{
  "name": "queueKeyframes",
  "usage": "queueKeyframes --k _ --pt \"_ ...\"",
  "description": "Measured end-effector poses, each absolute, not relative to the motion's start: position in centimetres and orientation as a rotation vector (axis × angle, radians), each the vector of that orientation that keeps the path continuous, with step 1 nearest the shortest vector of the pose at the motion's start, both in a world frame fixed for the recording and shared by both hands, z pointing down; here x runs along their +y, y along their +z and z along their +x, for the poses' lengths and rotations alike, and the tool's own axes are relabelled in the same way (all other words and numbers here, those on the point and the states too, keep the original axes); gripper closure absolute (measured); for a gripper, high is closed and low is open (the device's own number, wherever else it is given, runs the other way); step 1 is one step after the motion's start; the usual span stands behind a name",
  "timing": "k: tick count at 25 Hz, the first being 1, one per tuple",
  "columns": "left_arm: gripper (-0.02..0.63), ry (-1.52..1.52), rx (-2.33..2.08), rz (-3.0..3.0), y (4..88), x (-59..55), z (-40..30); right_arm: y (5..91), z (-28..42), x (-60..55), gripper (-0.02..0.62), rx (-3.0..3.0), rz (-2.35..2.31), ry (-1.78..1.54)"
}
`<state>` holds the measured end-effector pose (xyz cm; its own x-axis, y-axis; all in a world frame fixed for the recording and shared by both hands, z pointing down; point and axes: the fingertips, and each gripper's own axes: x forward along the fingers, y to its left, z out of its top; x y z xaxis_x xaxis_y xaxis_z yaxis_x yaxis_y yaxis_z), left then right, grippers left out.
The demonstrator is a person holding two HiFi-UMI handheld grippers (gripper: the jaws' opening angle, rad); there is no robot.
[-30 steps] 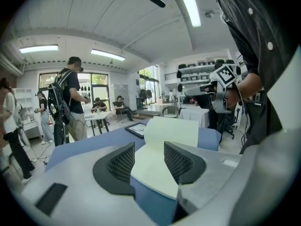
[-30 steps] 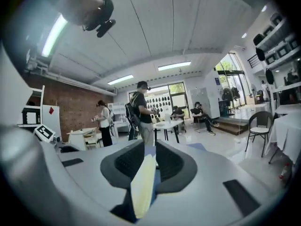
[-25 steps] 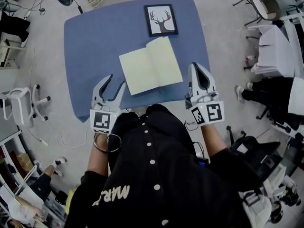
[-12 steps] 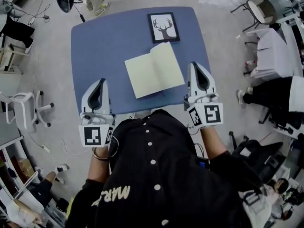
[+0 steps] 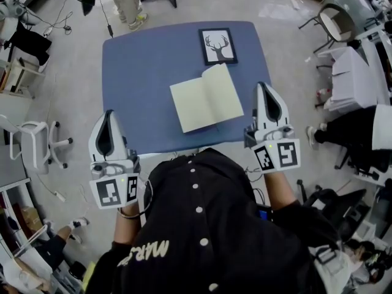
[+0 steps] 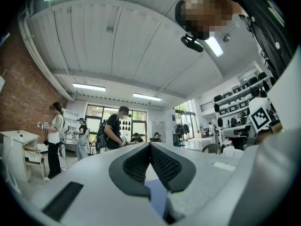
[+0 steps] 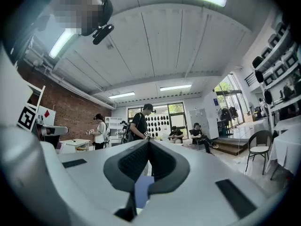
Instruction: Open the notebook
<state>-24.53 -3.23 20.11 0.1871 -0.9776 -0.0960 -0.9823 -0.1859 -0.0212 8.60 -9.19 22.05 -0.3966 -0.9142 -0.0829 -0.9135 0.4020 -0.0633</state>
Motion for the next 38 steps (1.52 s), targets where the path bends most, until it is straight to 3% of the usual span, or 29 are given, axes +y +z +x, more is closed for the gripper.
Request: queueKeyframes --k 38 --pt "0.603 0.050 1.893 -2.343 19.5 -5.8 -25.3 22.1 6.1 -11.2 0.595 2.603 -1.710 0.048"
